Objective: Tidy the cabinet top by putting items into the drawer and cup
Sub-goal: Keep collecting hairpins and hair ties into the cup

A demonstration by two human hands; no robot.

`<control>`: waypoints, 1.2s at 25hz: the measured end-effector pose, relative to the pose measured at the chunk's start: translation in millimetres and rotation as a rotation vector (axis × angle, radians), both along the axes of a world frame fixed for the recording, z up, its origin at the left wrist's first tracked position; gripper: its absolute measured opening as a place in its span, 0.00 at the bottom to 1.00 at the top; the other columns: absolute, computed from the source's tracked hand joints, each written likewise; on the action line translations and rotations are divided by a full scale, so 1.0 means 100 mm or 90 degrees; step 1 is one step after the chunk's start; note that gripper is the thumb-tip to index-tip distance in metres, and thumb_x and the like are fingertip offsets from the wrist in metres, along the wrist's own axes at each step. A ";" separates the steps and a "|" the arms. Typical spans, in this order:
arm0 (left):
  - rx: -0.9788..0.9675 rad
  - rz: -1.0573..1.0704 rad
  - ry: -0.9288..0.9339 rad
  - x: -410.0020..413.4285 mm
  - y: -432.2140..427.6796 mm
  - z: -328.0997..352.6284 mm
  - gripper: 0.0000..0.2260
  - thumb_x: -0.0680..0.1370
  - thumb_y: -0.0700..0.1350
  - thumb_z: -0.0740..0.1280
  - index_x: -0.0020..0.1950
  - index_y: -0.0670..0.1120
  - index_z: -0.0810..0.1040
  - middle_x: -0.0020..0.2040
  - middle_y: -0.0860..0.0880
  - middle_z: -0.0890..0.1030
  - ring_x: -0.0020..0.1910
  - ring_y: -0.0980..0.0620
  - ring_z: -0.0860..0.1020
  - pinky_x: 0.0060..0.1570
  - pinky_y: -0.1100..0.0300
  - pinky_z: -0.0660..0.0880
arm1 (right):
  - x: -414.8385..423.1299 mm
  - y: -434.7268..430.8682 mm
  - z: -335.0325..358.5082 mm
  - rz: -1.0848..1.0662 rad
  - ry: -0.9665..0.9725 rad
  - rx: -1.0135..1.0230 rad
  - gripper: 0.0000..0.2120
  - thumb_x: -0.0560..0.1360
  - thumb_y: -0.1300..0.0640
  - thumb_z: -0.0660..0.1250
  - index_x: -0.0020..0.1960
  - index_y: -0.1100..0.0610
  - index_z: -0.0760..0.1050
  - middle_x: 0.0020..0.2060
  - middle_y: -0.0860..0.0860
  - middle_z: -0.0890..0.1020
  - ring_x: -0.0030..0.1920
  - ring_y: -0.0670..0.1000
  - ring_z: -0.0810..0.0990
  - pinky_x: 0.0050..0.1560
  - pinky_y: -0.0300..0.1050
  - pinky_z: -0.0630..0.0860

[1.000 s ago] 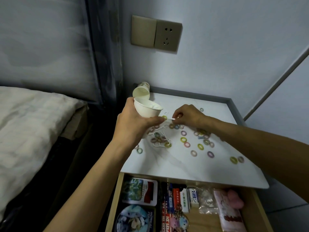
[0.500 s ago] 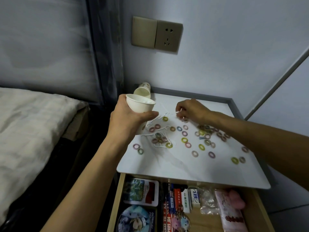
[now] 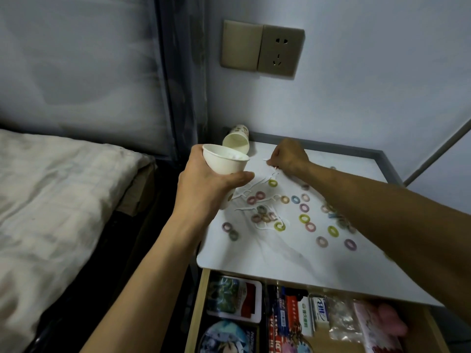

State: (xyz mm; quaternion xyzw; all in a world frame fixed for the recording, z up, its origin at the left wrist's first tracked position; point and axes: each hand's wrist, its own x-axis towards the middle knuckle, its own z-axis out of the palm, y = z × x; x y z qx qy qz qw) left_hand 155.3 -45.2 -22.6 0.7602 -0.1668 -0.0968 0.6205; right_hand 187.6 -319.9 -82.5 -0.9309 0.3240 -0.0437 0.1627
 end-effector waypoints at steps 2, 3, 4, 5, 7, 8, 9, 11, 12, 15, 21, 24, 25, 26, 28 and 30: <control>0.001 -0.003 -0.006 0.01 0.00 0.00 0.31 0.63 0.50 0.81 0.60 0.50 0.70 0.51 0.52 0.78 0.48 0.53 0.79 0.43 0.53 0.81 | 0.04 0.07 0.01 0.001 0.043 -0.055 0.16 0.69 0.48 0.76 0.47 0.60 0.81 0.46 0.55 0.84 0.47 0.57 0.82 0.45 0.49 0.79; 0.000 -0.003 -0.008 0.01 0.00 0.00 0.31 0.63 0.50 0.81 0.61 0.50 0.70 0.52 0.52 0.78 0.48 0.52 0.79 0.44 0.52 0.81 | 0.06 0.10 0.03 0.011 0.067 -0.086 0.17 0.70 0.48 0.76 0.49 0.60 0.80 0.48 0.55 0.83 0.49 0.57 0.81 0.45 0.48 0.78; -0.001 -0.005 -0.008 0.01 0.00 0.01 0.32 0.63 0.50 0.81 0.61 0.49 0.70 0.52 0.51 0.78 0.49 0.51 0.79 0.44 0.51 0.81 | 0.07 0.13 0.06 0.022 0.093 -0.117 0.17 0.71 0.48 0.75 0.52 0.59 0.79 0.51 0.56 0.82 0.52 0.57 0.81 0.46 0.47 0.76; 0.000 -0.004 -0.007 0.01 0.00 0.01 0.32 0.63 0.50 0.81 0.61 0.49 0.71 0.52 0.51 0.78 0.49 0.51 0.79 0.45 0.51 0.81 | 0.08 0.14 0.08 0.034 0.113 -0.144 0.17 0.72 0.50 0.74 0.54 0.59 0.78 0.54 0.56 0.82 0.54 0.58 0.80 0.46 0.47 0.75; 0.002 -0.005 -0.003 0.01 -0.01 0.01 0.32 0.63 0.50 0.81 0.61 0.49 0.70 0.52 0.51 0.79 0.49 0.51 0.79 0.45 0.50 0.81 | 0.09 0.17 0.09 0.063 0.152 -0.187 0.14 0.75 0.55 0.71 0.57 0.60 0.77 0.56 0.56 0.80 0.56 0.58 0.79 0.47 0.48 0.74; 0.001 -0.004 -0.003 0.00 -0.01 0.01 0.32 0.62 0.50 0.82 0.61 0.49 0.71 0.52 0.51 0.79 0.48 0.51 0.79 0.44 0.51 0.81 | 0.09 0.18 0.07 0.082 0.171 -0.208 0.12 0.76 0.57 0.69 0.58 0.60 0.76 0.57 0.57 0.80 0.56 0.58 0.79 0.46 0.47 0.73; -0.003 -0.003 -0.003 0.00 -0.02 0.01 0.32 0.62 0.50 0.82 0.60 0.49 0.71 0.52 0.51 0.79 0.48 0.51 0.79 0.43 0.52 0.81 | 0.08 0.18 0.05 0.099 0.187 -0.221 0.10 0.77 0.59 0.68 0.58 0.60 0.76 0.56 0.57 0.80 0.55 0.58 0.79 0.44 0.46 0.73; -0.008 -0.004 -0.001 -0.01 -0.02 0.02 0.32 0.62 0.50 0.82 0.60 0.49 0.71 0.51 0.51 0.79 0.47 0.52 0.79 0.42 0.54 0.80 | 0.05 0.16 0.01 0.124 0.209 -0.233 0.09 0.77 0.61 0.66 0.57 0.60 0.76 0.56 0.57 0.80 0.55 0.58 0.79 0.43 0.45 0.72; -0.005 -0.008 0.001 -0.02 -0.01 0.02 0.32 0.62 0.49 0.82 0.61 0.49 0.70 0.51 0.51 0.78 0.47 0.53 0.79 0.42 0.55 0.80 | 0.03 0.14 0.00 0.133 0.215 -0.233 0.09 0.78 0.61 0.65 0.57 0.60 0.75 0.55 0.57 0.80 0.54 0.58 0.79 0.43 0.45 0.72; -0.010 -0.019 0.018 -0.02 -0.01 0.00 0.32 0.62 0.50 0.82 0.60 0.50 0.70 0.52 0.51 0.78 0.49 0.49 0.80 0.43 0.47 0.82 | -0.06 0.07 -0.01 0.157 0.183 -0.209 0.08 0.78 0.60 0.64 0.56 0.61 0.75 0.55 0.58 0.80 0.54 0.59 0.79 0.47 0.48 0.75; 0.008 -0.018 0.016 -0.06 -0.03 0.00 0.31 0.61 0.50 0.82 0.58 0.52 0.71 0.50 0.51 0.79 0.49 0.50 0.80 0.44 0.45 0.82 | -0.47 0.18 0.50 0.254 0.020 -0.041 0.07 0.78 0.58 0.66 0.55 0.57 0.80 0.46 0.53 0.84 0.39 0.48 0.79 0.41 0.42 0.72; 0.021 -0.036 0.010 -0.14 -0.08 0.01 0.31 0.62 0.48 0.82 0.60 0.50 0.71 0.52 0.50 0.79 0.50 0.50 0.79 0.46 0.50 0.81 | -0.70 0.41 1.07 0.352 -0.041 0.091 0.08 0.78 0.59 0.68 0.55 0.56 0.82 0.40 0.52 0.84 0.31 0.46 0.80 0.36 0.41 0.79; 0.025 -0.048 0.009 -0.18 -0.10 0.01 0.31 0.62 0.48 0.82 0.61 0.50 0.72 0.52 0.51 0.79 0.49 0.50 0.79 0.45 0.51 0.80 | -0.76 0.49 1.25 0.395 -0.046 0.099 0.08 0.77 0.59 0.68 0.54 0.55 0.82 0.38 0.51 0.84 0.29 0.45 0.79 0.34 0.40 0.79; 0.029 -0.060 0.007 -0.22 -0.12 0.02 0.31 0.62 0.48 0.82 0.61 0.50 0.72 0.52 0.51 0.79 0.49 0.51 0.79 0.44 0.52 0.80 | -0.80 0.57 1.41 0.439 -0.041 0.086 0.07 0.77 0.58 0.68 0.54 0.54 0.83 0.36 0.49 0.84 0.29 0.44 0.78 0.32 0.38 0.77; 0.028 -0.078 0.005 -0.28 -0.16 0.02 0.31 0.61 0.48 0.82 0.59 0.51 0.72 0.50 0.52 0.81 0.47 0.51 0.80 0.44 0.51 0.80 | -0.83 0.76 1.63 0.524 0.005 0.052 0.07 0.76 0.57 0.69 0.53 0.52 0.83 0.35 0.47 0.83 0.29 0.43 0.76 0.31 0.36 0.74; 0.013 -0.087 0.014 -0.32 -0.18 0.03 0.29 0.61 0.47 0.82 0.57 0.52 0.73 0.49 0.51 0.81 0.46 0.51 0.81 0.42 0.51 0.80 | -0.82 0.96 1.70 0.582 0.084 0.025 0.08 0.75 0.56 0.71 0.54 0.51 0.84 0.34 0.42 0.82 0.29 0.42 0.77 0.31 0.34 0.73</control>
